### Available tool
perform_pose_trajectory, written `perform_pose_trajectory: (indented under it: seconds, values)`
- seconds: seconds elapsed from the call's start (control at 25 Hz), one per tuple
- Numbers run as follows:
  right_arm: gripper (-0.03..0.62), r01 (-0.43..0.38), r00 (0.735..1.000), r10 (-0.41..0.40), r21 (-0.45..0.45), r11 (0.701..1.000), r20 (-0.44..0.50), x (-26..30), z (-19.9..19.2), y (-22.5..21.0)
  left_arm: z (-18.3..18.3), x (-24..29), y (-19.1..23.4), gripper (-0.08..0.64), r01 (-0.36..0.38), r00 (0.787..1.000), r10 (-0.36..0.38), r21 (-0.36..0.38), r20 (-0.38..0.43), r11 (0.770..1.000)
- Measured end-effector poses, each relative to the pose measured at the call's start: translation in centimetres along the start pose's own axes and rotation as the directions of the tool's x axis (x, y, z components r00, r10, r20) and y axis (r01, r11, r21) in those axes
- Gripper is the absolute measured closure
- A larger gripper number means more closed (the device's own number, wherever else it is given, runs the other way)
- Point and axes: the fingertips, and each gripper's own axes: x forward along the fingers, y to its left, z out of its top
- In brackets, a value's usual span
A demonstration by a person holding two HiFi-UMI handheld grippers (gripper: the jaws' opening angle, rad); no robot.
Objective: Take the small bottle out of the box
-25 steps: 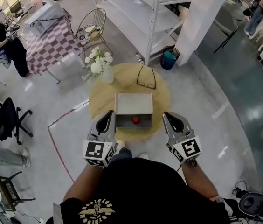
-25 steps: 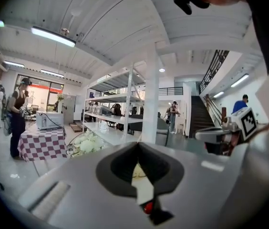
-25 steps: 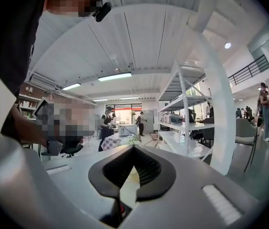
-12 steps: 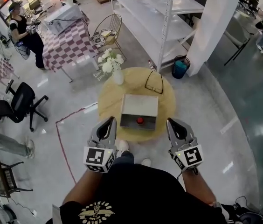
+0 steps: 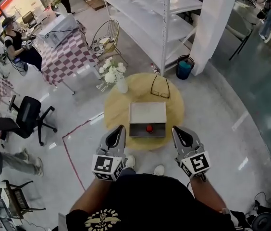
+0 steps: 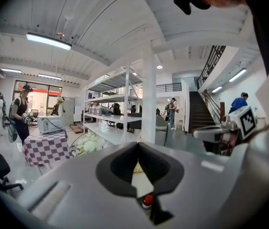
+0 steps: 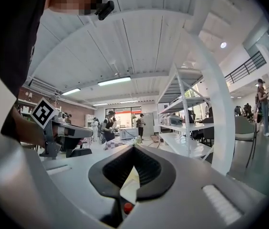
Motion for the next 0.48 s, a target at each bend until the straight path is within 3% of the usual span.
perform_pose_trajectory:
  seconds: [0.48]
  values:
    - [0.586, 0.099, 0.995, -0.099, -0.03, 0.995, 0.002, 10.7, 3.0, 4.5, 1.3, 1.5, 12.1, 0.56, 0.08, 0.996, -0.08, -0.002, 0.042, 0.997]
